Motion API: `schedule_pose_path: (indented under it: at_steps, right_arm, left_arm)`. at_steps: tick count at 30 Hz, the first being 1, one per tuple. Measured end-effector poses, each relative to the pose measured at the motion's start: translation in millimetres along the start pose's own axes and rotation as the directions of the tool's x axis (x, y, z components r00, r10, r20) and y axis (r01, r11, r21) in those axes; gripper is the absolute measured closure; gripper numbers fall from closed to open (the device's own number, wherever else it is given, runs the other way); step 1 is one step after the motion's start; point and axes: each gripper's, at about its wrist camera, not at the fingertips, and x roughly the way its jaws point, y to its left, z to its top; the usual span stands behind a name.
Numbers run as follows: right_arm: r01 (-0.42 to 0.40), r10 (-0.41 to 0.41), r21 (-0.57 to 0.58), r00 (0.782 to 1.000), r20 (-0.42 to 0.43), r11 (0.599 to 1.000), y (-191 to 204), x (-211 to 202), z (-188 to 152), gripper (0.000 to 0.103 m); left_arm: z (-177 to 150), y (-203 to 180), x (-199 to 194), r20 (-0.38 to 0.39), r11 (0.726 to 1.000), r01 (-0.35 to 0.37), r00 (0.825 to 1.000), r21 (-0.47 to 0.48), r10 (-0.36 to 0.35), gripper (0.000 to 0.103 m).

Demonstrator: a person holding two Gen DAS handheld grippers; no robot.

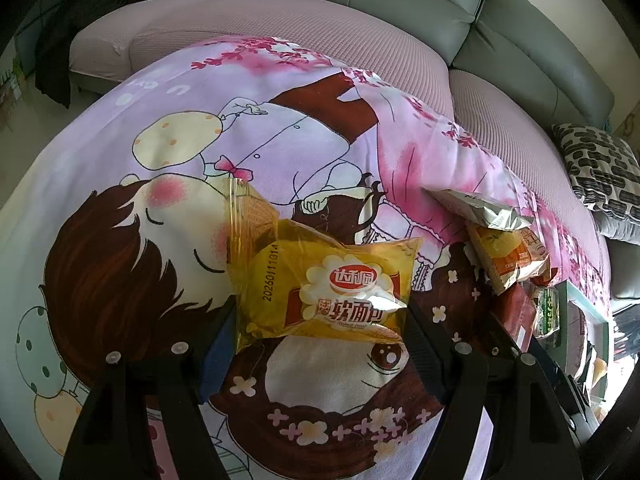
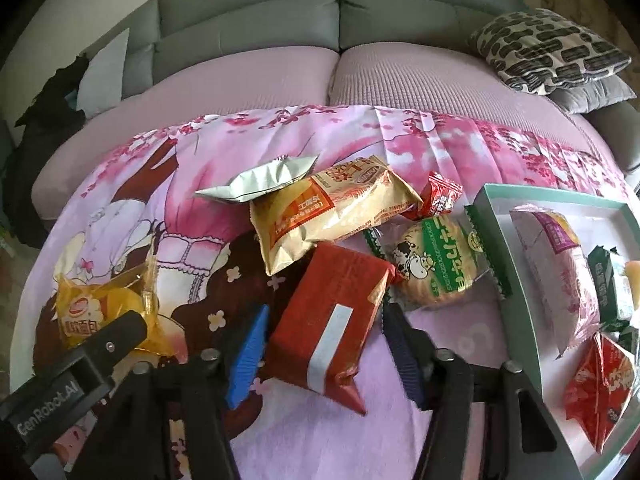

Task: Organize snacks
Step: 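Close the right tool on the red box pack and lift it, then carry the yellow bag with the left tool while the right carries the red pack over the tray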

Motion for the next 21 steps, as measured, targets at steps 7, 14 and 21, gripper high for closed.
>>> schedule_pose_path:
  at_steps: [7, 14, 21]
  right_arm:
    - [-0.028, 0.028, 0.034, 1.0, 0.001, 0.999, -10, -10, -2, 0.06]
    - [-0.062, 0.061, 0.065, 0.998, 0.015, 0.996, -19, -28, -2, 0.06]
    - [-0.088, 0.081, 0.084, 0.994, 0.079, 0.993, -30, -59, 5, 0.06]
  left_arm:
    - [1, -3, -2, 0.008, 1.0, -0.01, 1.0, 0.014, 0.01, 0.025]
    - [4, -7, -20, 0.057, 1.0, 0.016, 0.998, 0.021, -0.018, 0.025]
    - [8, -10, -40, 0.11, 0.999, 0.022, 0.994, 0.024, -0.024, 0.025]
